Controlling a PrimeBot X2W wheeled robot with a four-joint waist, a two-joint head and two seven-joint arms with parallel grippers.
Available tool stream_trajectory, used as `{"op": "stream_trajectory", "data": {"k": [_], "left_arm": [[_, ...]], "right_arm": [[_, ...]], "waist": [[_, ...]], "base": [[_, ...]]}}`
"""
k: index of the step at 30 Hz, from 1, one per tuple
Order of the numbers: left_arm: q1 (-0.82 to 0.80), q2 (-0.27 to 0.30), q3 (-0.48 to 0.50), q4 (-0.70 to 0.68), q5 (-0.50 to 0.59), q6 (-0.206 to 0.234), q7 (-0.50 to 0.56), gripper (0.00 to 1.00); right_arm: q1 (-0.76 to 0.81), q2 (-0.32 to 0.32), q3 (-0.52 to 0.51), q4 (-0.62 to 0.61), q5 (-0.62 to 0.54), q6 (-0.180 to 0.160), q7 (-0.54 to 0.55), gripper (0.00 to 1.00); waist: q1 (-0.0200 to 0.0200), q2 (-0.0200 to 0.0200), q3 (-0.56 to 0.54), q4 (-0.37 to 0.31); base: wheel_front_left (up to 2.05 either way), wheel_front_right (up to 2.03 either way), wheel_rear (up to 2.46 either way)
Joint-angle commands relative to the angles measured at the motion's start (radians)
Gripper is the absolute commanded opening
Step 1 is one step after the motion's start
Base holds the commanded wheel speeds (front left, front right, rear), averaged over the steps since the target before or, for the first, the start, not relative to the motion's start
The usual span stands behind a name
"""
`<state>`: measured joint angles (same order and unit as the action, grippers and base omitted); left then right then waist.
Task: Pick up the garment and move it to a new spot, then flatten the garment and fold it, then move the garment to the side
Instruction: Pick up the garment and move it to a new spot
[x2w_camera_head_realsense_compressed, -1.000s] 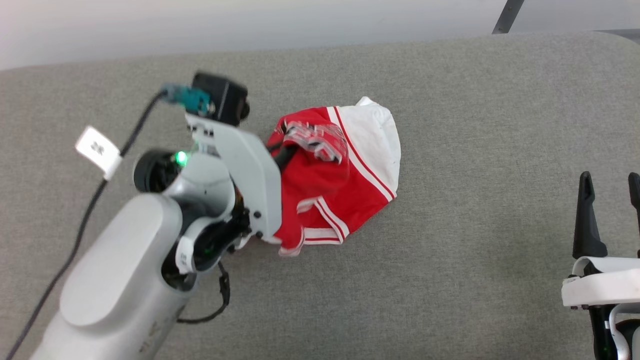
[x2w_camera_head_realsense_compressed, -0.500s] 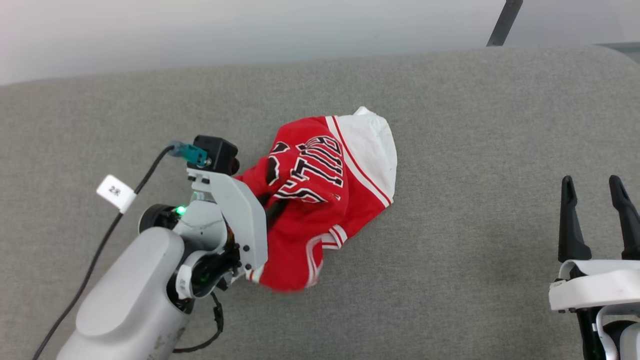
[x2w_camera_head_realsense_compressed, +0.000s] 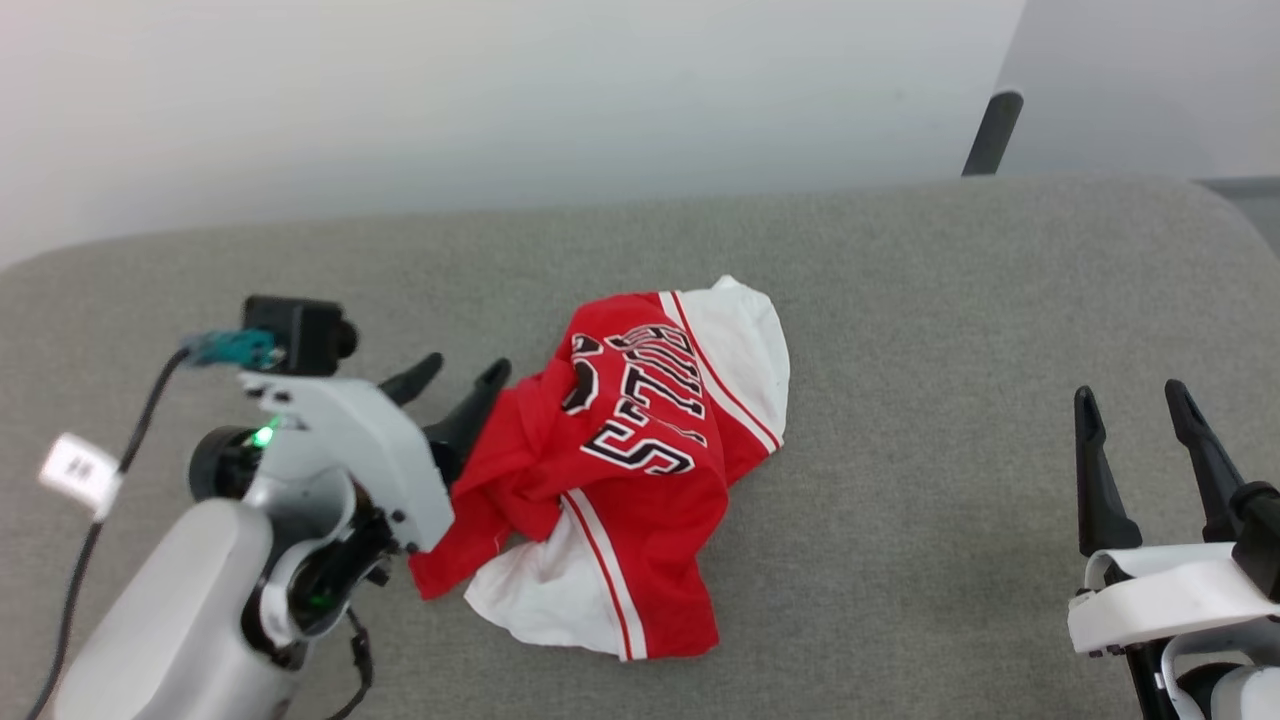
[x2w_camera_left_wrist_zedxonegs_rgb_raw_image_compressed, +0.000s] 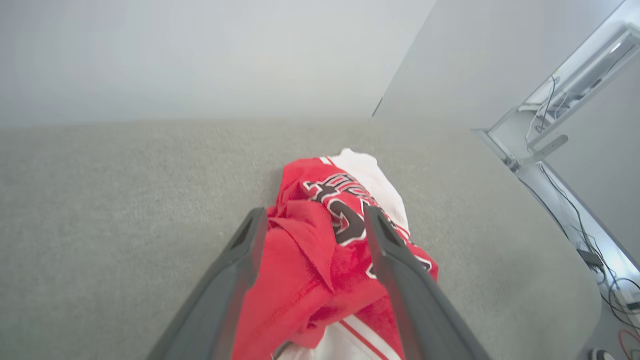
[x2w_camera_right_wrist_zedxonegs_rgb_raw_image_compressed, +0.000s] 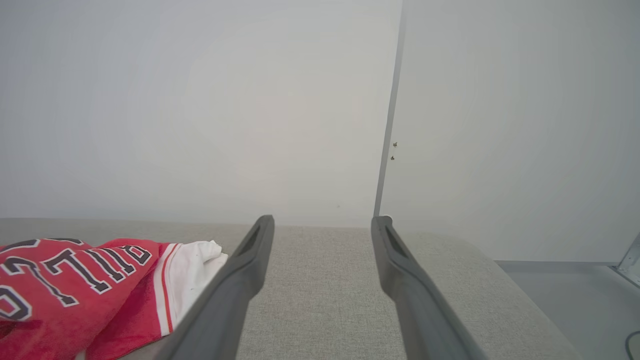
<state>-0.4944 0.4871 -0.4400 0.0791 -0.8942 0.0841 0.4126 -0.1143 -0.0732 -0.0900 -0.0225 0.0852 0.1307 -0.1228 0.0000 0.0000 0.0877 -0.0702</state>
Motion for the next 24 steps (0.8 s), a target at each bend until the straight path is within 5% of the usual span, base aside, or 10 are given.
{"op": "stream_trajectory", "data": {"k": [1,24], "left_arm": [[0.032,0.008,0.018,-0.017,0.009,-0.005,-0.037,1.00],[0.455,0.074,0.211,-0.122,0.088,-0.034,-0.583,1.00]], "right_arm": [[0.013,-0.007,0.005,0.002,0.000,0.000,-0.001,1.00],[0.130,-0.056,-0.004,0.062,-0.003,0.000,-0.066,1.00]], "waist": [[0.0000,0.0000,-0.039,0.011],[0.0000,0.0000,-0.141,0.089]], "base": [[0.00,0.00,0.00],[0.00,0.00,0.00]]}}
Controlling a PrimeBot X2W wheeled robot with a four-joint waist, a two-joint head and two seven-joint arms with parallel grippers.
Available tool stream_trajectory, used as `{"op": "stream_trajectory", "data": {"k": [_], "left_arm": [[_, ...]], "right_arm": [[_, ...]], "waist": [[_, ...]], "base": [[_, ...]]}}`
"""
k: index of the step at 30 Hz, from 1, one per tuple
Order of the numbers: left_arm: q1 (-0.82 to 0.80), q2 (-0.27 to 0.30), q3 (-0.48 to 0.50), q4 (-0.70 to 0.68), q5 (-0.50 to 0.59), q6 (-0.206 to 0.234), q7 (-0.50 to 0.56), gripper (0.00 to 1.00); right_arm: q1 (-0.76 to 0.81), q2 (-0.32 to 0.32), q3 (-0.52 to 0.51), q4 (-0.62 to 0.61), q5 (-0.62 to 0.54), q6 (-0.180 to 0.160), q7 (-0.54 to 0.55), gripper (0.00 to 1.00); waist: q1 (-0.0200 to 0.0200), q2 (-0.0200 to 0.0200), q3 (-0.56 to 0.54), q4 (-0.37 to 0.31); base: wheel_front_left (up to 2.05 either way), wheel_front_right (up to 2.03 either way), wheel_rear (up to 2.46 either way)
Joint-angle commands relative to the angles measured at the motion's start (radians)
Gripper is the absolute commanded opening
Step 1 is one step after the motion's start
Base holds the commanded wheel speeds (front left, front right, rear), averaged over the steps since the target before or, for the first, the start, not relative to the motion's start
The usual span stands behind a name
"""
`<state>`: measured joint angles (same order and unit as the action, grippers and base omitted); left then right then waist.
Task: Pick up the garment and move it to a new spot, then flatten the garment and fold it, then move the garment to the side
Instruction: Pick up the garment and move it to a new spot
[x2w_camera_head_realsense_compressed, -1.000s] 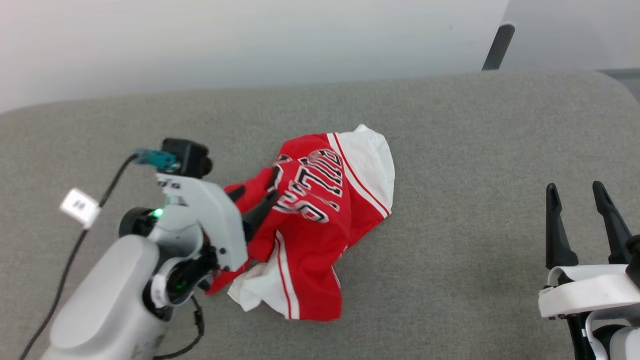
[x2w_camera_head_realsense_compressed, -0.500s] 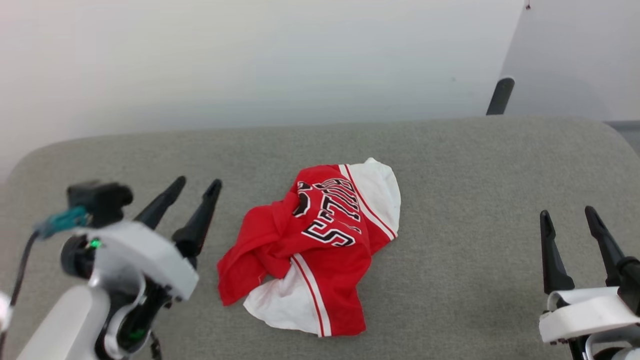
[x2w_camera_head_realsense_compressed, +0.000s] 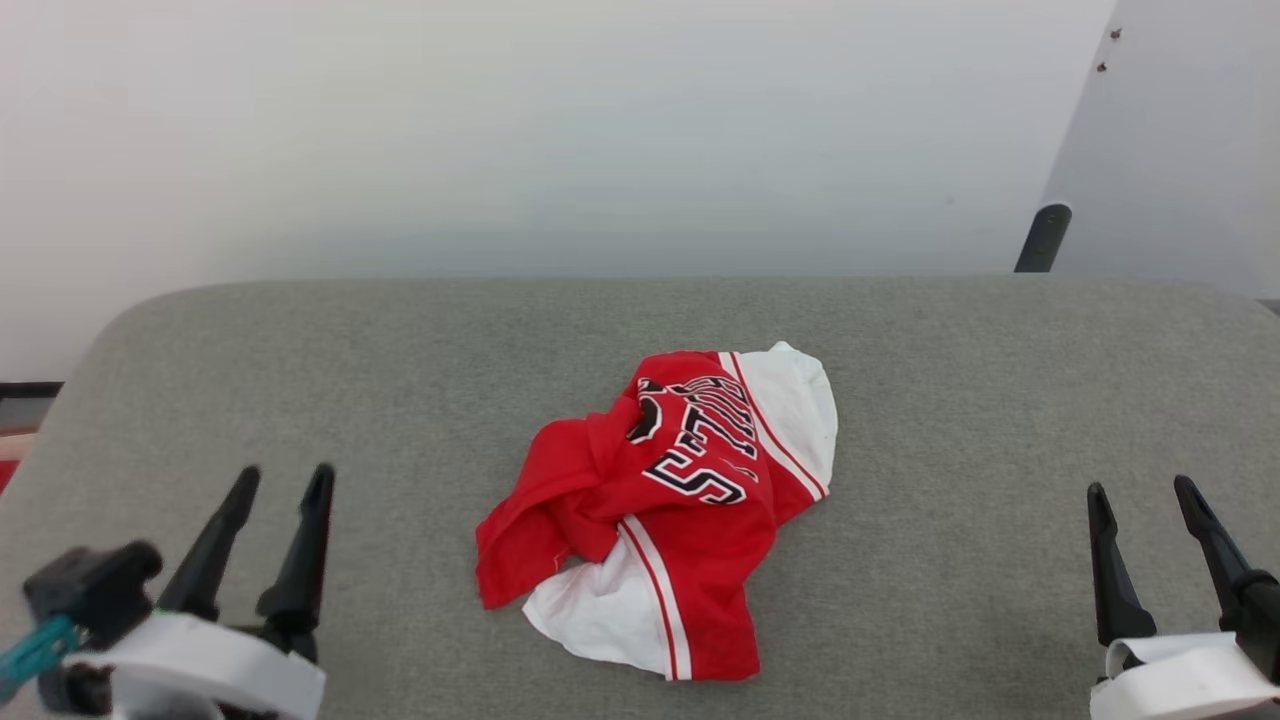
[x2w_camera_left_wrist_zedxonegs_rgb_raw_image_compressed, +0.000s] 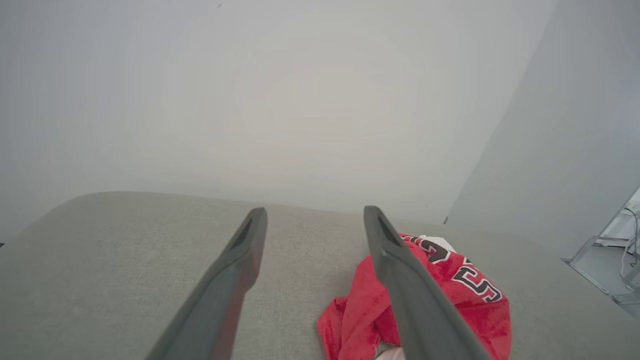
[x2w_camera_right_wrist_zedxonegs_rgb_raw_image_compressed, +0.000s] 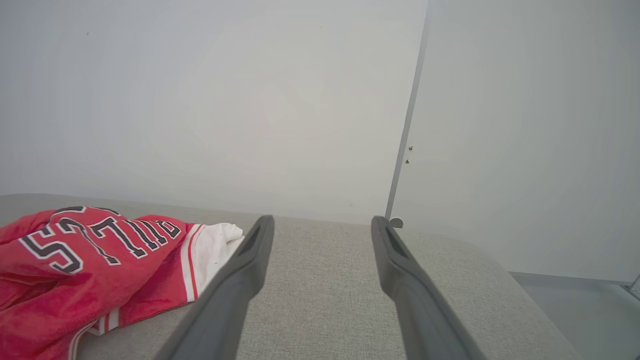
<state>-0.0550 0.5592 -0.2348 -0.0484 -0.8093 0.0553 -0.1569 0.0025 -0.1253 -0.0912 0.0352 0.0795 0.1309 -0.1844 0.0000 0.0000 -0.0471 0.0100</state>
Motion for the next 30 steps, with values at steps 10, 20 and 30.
{"op": "stream_trajectory", "data": {"k": [10,20,30], "left_arm": [[0.145,-0.009,0.087,0.032,0.073,-0.004,-0.103,1.00],[0.190,-0.063,0.176,0.037,0.125,-0.056,-0.108,1.00],[0.182,-0.096,0.192,0.046,0.144,-0.080,-0.108,1.00]], "right_arm": [[0.055,0.001,-0.031,0.017,-0.001,0.000,-0.035,1.00],[0.069,0.012,-0.043,0.008,-0.004,0.000,-0.033,1.00],[0.071,0.007,-0.036,-0.005,0.002,0.000,-0.021,1.00]], "waist": [[0.0000,0.0000,-0.018,0.043],[0.0000,0.0000,-0.015,0.065],[0.0000,0.0000,-0.002,0.078]], "base": [[0.00,0.00,0.00],[0.00,0.00,0.00],[0.00,0.00,0.00]]}}
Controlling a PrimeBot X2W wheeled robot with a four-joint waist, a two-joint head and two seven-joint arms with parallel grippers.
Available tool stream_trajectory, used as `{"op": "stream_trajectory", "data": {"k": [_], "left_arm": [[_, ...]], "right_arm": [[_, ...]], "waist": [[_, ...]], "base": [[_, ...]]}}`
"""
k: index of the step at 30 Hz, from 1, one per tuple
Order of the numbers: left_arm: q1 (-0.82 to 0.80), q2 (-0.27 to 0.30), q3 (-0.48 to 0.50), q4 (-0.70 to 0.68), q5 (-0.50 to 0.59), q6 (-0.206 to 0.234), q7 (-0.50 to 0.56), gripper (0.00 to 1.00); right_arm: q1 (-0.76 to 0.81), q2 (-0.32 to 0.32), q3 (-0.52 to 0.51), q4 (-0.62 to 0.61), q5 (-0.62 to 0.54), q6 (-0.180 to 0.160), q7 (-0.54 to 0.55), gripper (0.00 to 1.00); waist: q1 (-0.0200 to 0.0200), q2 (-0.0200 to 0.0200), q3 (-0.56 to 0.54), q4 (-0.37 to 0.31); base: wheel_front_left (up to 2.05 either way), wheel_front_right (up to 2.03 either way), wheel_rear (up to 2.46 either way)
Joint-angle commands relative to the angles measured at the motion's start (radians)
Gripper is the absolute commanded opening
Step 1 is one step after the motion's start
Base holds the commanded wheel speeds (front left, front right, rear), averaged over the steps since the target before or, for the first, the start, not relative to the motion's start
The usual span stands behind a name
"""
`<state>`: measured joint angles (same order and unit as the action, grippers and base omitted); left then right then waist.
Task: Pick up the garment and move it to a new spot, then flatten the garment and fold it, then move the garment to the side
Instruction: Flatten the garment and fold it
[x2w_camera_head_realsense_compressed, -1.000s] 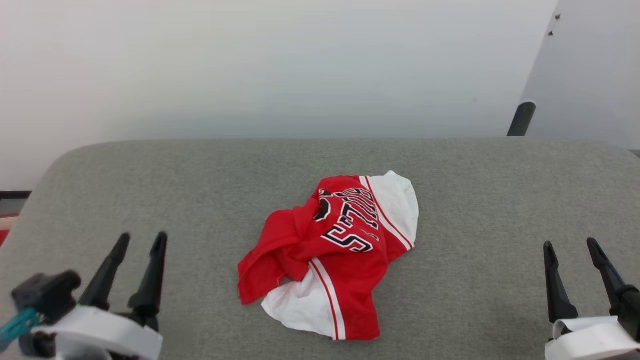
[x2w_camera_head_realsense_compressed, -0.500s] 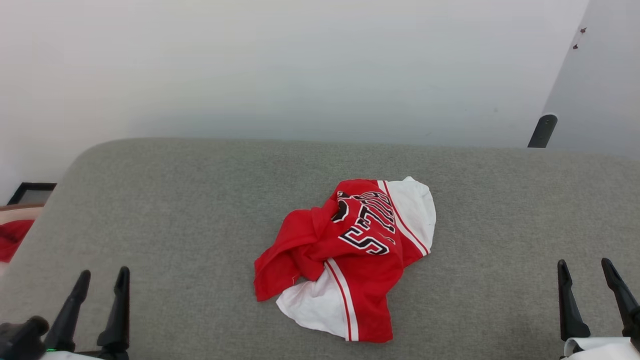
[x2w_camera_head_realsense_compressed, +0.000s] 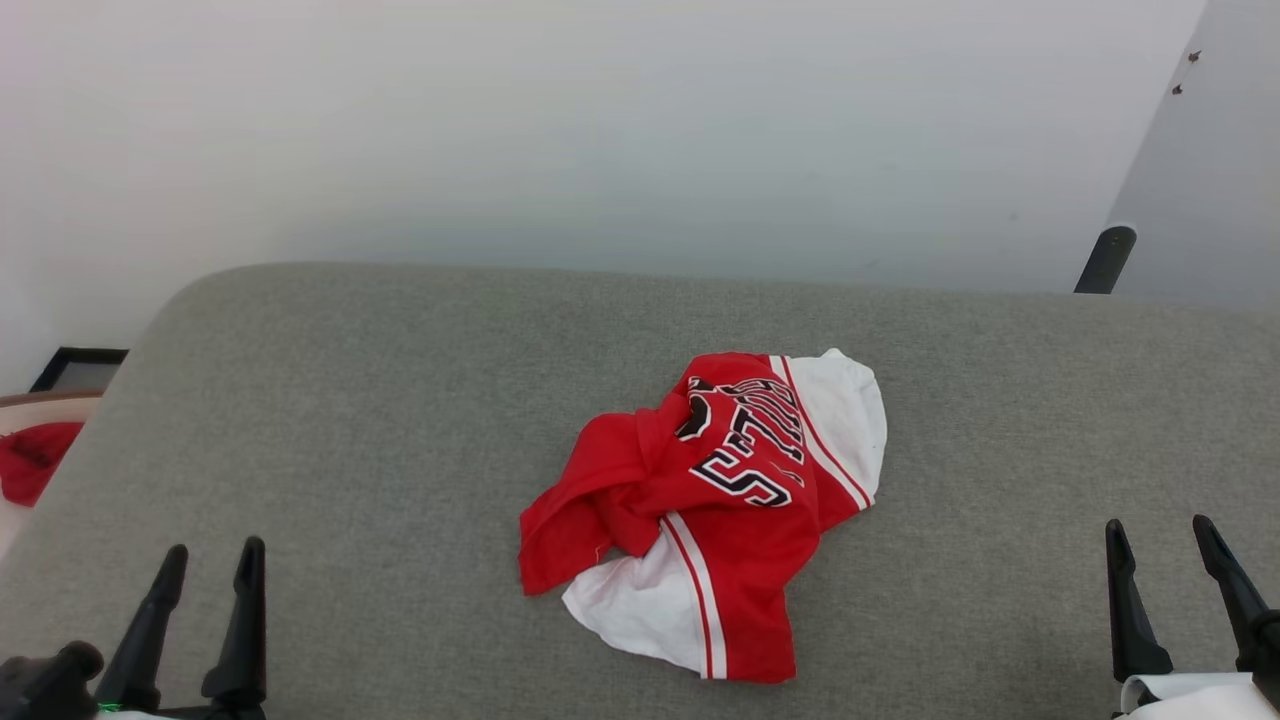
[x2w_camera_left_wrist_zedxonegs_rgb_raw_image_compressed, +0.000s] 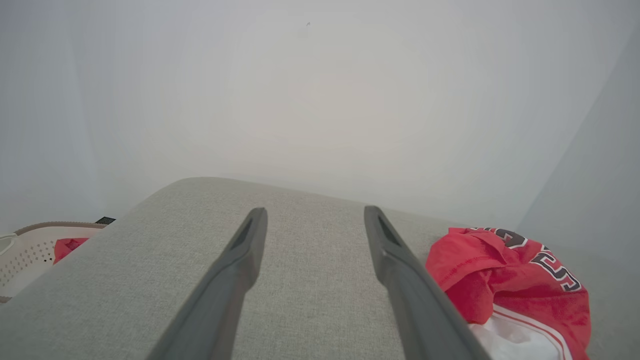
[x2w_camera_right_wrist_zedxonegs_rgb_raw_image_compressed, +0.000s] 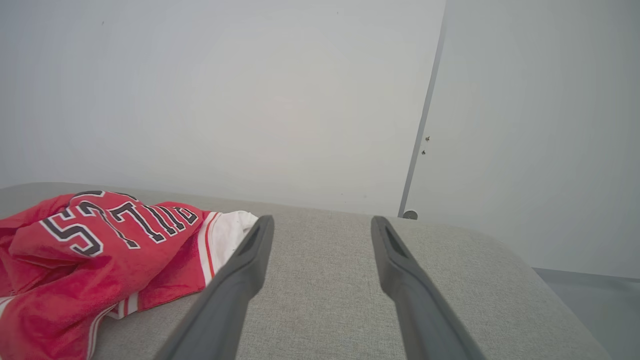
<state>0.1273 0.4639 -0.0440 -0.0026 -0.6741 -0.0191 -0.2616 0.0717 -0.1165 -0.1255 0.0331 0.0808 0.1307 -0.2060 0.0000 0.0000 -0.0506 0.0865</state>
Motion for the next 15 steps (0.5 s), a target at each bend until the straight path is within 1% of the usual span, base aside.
{"op": "stream_trajectory", "data": {"k": [1,11,15], "left_arm": [[-0.001,-0.001,-0.001,-0.001,0.010,-0.006,-0.004,1.00],[-0.015,0.004,-0.010,-0.026,-0.001,0.004,0.018,1.00],[-0.035,-0.006,-0.035,-0.028,0.004,0.000,0.029,1.00]], "right_arm": [[0.002,-0.001,-0.002,-0.005,0.000,0.000,0.002,1.00],[-0.009,-0.007,0.009,-0.007,0.004,0.000,0.016,1.00],[-0.033,-0.030,0.013,-0.020,0.013,0.000,0.051,1.00]], "waist": [[0.0000,0.0000,0.003,0.002],[0.0000,0.0000,0.020,0.015],[0.0000,0.0000,0.037,0.052]], "base": [[0.00,0.00,0.00],[0.00,0.00,0.00],[0.00,0.00,0.00]]}}
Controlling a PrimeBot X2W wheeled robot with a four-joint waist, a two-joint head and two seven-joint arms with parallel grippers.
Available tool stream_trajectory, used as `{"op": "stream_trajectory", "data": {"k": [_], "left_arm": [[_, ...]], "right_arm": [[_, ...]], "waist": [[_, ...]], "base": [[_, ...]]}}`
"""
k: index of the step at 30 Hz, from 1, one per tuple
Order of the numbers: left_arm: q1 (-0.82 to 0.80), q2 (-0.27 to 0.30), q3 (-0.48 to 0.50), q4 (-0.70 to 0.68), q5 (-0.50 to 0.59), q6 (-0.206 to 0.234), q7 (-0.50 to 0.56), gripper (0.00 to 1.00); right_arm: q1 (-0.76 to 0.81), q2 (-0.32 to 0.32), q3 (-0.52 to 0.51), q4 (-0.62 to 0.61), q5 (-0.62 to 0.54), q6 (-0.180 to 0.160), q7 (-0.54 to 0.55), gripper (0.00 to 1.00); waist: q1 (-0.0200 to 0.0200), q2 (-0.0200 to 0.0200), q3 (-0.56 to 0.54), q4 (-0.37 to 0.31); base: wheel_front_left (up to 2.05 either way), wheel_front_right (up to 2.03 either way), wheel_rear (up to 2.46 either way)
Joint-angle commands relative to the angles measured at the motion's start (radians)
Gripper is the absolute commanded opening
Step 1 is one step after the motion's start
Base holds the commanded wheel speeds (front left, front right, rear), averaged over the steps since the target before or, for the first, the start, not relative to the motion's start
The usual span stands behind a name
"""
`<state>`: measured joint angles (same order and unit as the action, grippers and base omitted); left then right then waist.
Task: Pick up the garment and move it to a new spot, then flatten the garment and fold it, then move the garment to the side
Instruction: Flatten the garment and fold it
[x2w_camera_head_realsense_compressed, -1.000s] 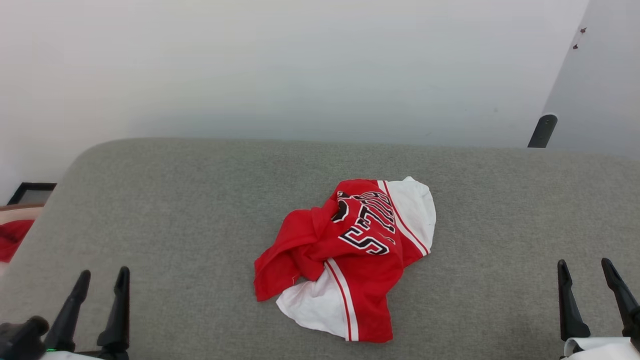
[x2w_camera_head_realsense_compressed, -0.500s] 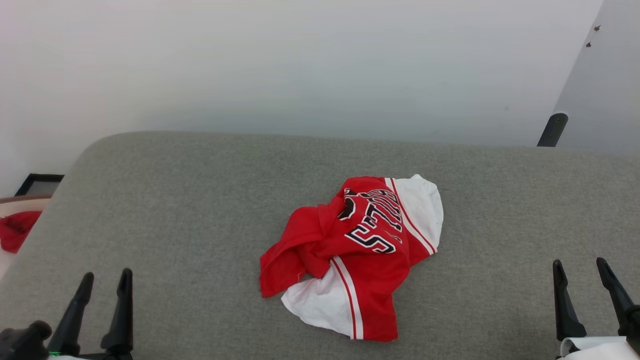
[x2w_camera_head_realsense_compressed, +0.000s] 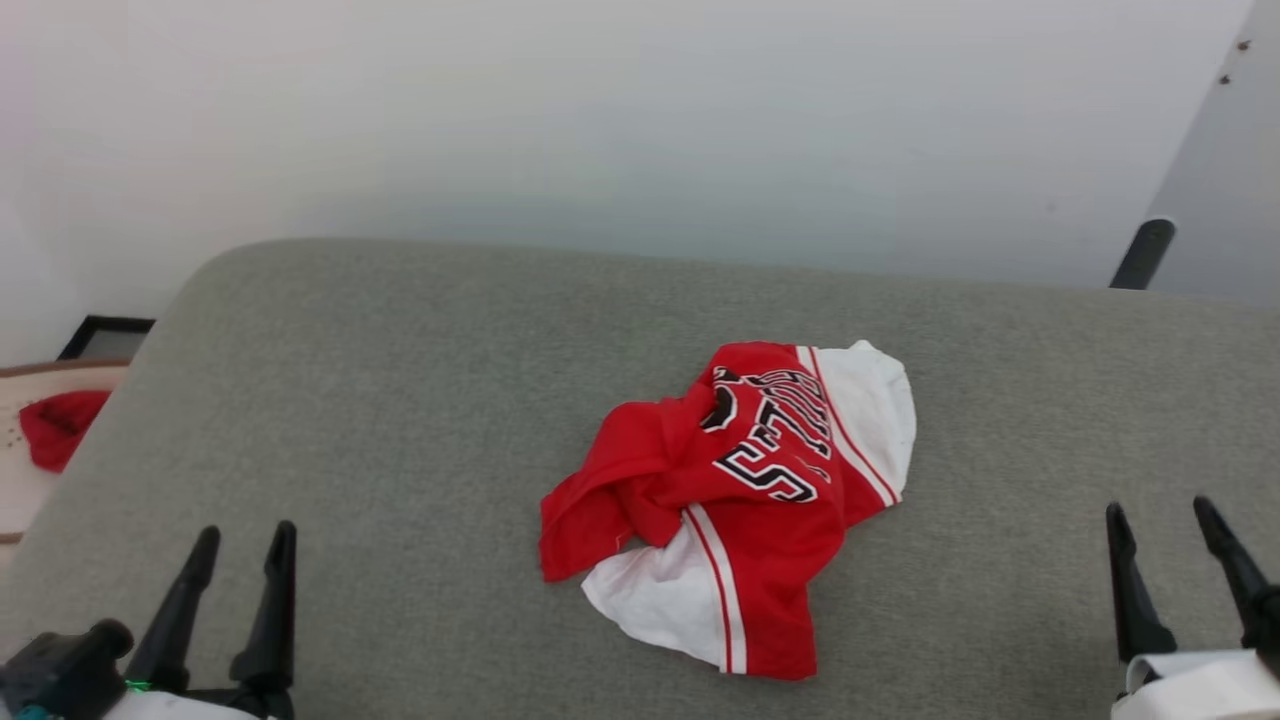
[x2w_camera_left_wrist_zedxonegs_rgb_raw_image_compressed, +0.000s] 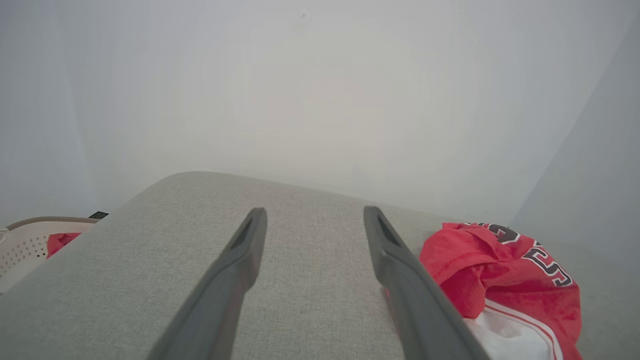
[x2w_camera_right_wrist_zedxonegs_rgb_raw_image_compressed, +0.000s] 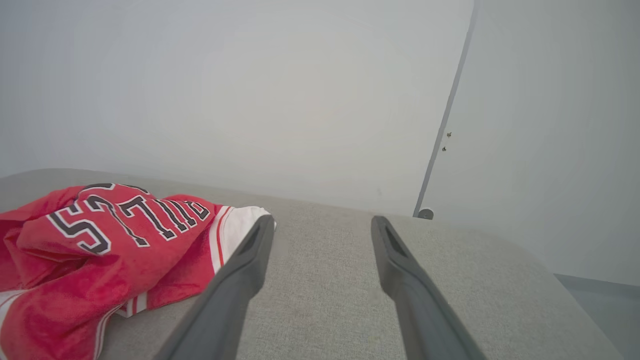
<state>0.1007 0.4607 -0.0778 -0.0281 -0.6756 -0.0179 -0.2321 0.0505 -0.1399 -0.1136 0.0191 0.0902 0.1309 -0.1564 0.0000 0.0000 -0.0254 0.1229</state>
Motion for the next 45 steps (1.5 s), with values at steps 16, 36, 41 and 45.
{"op": "stream_trajectory", "data": {"k": [16,36,41,45], "left_arm": [[-0.146,-0.081,-0.101,0.021,0.033,-0.037,-0.012,1.00],[-0.311,-0.215,-0.182,0.162,0.085,-0.098,-0.032,1.00],[-0.325,-0.239,-0.163,0.178,0.098,-0.106,-0.033,1.00],[-0.325,-0.251,-0.143,0.188,0.107,-0.111,-0.033,1.00]], "right_arm": [[-0.214,-0.143,0.012,0.025,0.078,0.000,0.315,1.00],[-0.413,-0.289,0.068,0.242,0.254,0.000,0.735,1.00],[-0.444,-0.292,0.087,0.322,0.265,0.000,0.785,1.00],[-0.467,-0.294,0.105,0.369,0.258,0.000,0.779,0.00]], "waist": [[0.0000,0.0000,0.163,0.197],[0.0000,0.0000,0.307,0.359],[0.0000,0.0000,0.318,0.371],[0.0000,0.0000,0.315,0.370]], "base": [[0.00,0.00,0.00],[0.00,0.00,0.00],[0.00,0.00,0.00],[0.00,0.00,0.00]]}}
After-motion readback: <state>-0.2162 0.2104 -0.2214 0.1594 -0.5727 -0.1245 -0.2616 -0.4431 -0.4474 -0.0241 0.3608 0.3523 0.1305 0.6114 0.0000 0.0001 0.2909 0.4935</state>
